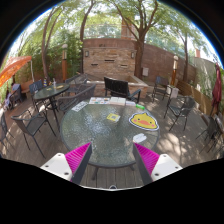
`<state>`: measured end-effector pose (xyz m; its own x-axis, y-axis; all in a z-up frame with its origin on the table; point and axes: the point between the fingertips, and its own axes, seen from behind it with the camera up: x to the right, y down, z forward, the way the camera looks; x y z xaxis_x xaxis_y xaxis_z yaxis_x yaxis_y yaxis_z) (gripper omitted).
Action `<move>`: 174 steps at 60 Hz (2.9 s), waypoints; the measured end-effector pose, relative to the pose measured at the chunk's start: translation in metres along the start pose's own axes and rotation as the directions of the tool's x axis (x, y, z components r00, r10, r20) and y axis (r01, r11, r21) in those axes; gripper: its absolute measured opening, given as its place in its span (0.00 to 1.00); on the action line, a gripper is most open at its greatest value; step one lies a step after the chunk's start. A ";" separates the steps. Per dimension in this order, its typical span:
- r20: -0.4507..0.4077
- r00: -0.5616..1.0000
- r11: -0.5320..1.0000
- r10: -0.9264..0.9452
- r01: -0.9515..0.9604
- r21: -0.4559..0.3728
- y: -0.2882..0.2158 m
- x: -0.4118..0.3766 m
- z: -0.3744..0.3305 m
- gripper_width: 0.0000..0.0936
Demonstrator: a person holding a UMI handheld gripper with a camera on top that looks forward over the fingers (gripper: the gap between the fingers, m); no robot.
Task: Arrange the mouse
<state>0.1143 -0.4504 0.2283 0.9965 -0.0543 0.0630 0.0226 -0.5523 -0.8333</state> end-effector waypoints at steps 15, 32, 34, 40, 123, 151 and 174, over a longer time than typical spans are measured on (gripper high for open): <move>0.010 1.000 0.999 0.028 -0.028 -0.019 0.023 0.017 0.014 0.91; -0.050 0.994 0.995 0.099 -0.098 0.027 0.056 0.094 0.123 0.92; -0.068 0.993 0.995 0.097 -0.095 0.023 0.054 0.105 0.133 0.92; -0.084 0.993 0.996 0.087 -0.087 0.003 0.072 0.123 0.201 0.91; -0.016 0.999 0.958 0.034 -0.028 0.285 -0.178 0.212 0.396 0.37; -0.106 0.986 0.991 0.131 -0.131 0.008 -0.052 0.277 0.507 0.78; -0.162 0.984 0.996 0.068 -0.057 0.072 -0.108 0.237 0.312 0.92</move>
<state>0.3735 -0.1440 0.1613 0.9697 -0.2256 0.0939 -0.0289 -0.4873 -0.8728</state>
